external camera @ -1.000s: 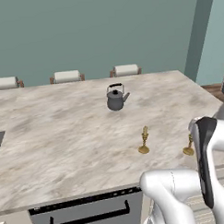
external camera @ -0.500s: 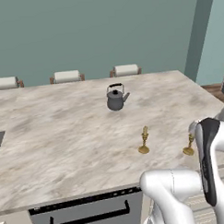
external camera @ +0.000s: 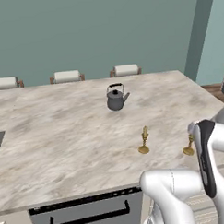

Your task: Pick the candle and candle from the dining table and place them in the open cabinet. Close the cabinet after placing the objects.

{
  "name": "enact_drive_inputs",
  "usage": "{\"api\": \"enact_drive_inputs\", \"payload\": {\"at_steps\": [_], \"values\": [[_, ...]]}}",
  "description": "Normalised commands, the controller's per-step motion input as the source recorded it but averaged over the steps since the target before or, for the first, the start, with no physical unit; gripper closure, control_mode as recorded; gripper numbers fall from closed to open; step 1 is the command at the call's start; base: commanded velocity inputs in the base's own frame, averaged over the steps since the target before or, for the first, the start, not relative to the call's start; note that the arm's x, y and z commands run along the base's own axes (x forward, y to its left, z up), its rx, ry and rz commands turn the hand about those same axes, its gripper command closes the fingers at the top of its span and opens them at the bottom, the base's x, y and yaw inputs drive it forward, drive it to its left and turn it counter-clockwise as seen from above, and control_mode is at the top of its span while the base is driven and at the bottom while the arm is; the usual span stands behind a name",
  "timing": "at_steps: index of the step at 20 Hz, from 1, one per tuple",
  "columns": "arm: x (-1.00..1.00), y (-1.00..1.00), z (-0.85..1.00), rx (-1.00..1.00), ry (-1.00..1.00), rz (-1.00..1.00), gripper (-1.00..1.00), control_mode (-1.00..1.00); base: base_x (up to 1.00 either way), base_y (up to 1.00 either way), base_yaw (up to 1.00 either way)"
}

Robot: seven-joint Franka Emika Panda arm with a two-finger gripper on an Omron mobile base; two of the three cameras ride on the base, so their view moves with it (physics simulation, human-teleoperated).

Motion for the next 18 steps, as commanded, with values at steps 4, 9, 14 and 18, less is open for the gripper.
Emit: {"api": "enact_drive_inputs", "payload": {"at_steps": [4,9,14,18], "values": [[0.08,-0.27,-0.15,0.00,-0.09,0.09,-1.00,-1.00,0.00,0.00,0.00],[0.01,-0.07,-0.13,0.00,-0.07,0.19,-1.00,-1.00,0.00,0.00,0.00],[0.00,0.04,-0.11,0.00,-0.02,0.27,-1.00,-1.00,0.00,0.00,0.00],[0.00,0.00,-0.11,0.00,-0.02,0.30,-1.00,-1.00,0.00,0.00,0.00]]}}
